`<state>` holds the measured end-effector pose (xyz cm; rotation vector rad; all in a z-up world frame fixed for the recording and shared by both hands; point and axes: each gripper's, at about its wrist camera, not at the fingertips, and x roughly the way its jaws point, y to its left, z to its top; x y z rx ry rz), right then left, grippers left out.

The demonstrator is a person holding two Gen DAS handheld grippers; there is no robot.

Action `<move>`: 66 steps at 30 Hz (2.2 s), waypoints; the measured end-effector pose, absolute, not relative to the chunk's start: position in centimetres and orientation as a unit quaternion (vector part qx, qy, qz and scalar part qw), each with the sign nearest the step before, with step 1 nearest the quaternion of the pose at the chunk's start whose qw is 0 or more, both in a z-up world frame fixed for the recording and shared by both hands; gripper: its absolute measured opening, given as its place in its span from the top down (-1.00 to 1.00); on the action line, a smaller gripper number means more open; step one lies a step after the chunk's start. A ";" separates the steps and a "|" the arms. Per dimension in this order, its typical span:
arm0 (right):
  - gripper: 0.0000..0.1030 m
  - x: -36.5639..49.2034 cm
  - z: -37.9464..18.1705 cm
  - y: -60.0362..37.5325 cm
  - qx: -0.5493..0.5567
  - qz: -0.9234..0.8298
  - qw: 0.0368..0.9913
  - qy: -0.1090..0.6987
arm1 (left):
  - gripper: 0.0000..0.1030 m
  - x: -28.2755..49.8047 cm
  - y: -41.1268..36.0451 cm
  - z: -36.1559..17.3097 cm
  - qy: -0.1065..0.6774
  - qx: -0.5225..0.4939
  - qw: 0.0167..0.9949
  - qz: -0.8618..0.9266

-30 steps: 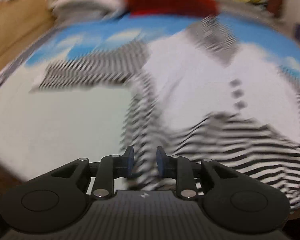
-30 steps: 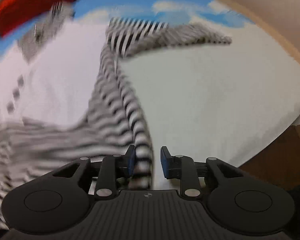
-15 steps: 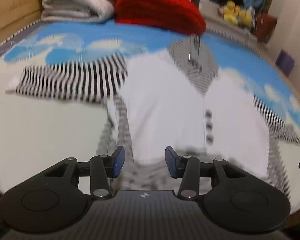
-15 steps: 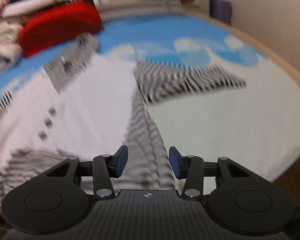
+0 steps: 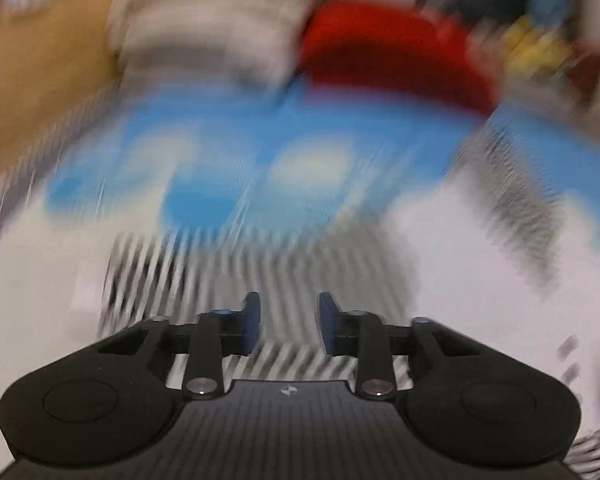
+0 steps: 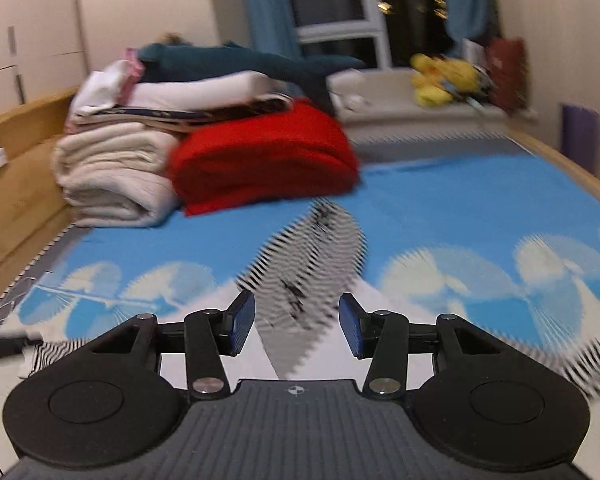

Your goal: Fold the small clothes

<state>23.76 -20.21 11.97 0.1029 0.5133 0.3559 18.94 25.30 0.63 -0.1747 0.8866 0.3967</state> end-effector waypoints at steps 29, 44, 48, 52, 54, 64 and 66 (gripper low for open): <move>0.61 31.7 3.0 -25.1 0.096 0.109 0.895 0.421 | 0.99 19.4 38.2 -1.7 0.364 -0.293 0.777 0.422; 0.40 31.7 0.8 -27.8 0.138 0.045 0.880 0.452 | 0.54 26.0 6.0 9.6 0.376 -0.205 0.895 -0.122; 0.38 32.3 -0.9 -28.5 0.180 0.019 0.864 0.471 | 0.53 27.3 9.2 7.5 0.418 -0.228 0.879 -0.020; 0.37 33.2 -3.1 -27.4 0.199 0.021 0.845 0.496 | 0.53 29.4 12.9 5.7 0.454 -0.226 0.859 0.070; 0.30 33.8 -3.9 -26.4 0.198 0.024 0.838 0.507 | 0.53 30.1 14.2 4.6 0.470 -0.238 0.846 0.089; 0.84 35.2 -6.9 -26.5 0.240 -0.049 0.820 0.518 | 0.53 31.1 13.4 1.9 0.514 -0.197 0.833 0.059; 0.91 34.9 -6.8 -27.7 0.262 -0.061 0.824 0.499 | 0.53 31.3 13.1 0.9 0.523 -0.181 0.831 0.054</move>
